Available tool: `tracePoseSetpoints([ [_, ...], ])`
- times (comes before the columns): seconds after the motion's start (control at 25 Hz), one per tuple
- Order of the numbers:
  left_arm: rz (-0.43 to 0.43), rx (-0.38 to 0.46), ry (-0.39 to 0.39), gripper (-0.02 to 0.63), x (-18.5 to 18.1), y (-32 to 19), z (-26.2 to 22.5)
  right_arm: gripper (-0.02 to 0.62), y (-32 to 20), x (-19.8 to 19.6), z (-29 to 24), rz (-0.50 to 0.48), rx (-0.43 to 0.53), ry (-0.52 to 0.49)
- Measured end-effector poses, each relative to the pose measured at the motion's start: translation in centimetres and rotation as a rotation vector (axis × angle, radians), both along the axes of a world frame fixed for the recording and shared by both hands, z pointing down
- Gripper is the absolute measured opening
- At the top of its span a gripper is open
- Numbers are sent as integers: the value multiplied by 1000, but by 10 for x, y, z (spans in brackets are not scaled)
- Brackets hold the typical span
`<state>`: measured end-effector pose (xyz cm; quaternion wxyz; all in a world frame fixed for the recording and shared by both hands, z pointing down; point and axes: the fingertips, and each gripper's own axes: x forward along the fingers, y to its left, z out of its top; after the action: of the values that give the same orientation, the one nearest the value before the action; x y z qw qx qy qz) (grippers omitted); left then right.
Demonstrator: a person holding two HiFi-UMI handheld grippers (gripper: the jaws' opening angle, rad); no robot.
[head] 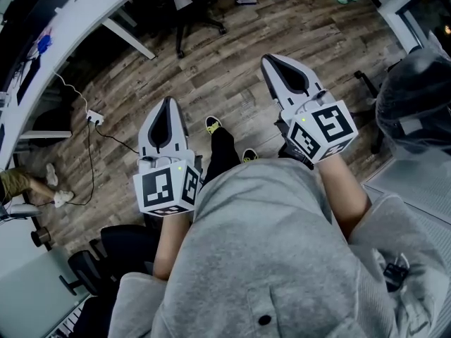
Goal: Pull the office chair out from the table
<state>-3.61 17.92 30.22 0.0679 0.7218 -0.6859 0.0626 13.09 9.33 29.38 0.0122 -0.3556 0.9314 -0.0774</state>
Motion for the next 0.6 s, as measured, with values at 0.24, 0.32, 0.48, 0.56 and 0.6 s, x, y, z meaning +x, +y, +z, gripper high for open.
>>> tracePoseSetpoints([
  [0.24,4,-16,14,12,-22,-23,8,29,-20,-24,7,-10,-9,19],
  [0.32,5,-21,16,12,-28,-33,9,29,-29,-30,11,-7,-18,28],
  [0.48,3,-40,26,12,-47,-57,17,29,-54,-46,21,-6,-42,46],
  [0.56,2,-56,33,12,-57,-69,23,29,-66,-56,28,-7,-60,53],
  [0.6,1,-62,36,12,-63,-75,25,29,-71,-61,30,-9,-68,57],
])
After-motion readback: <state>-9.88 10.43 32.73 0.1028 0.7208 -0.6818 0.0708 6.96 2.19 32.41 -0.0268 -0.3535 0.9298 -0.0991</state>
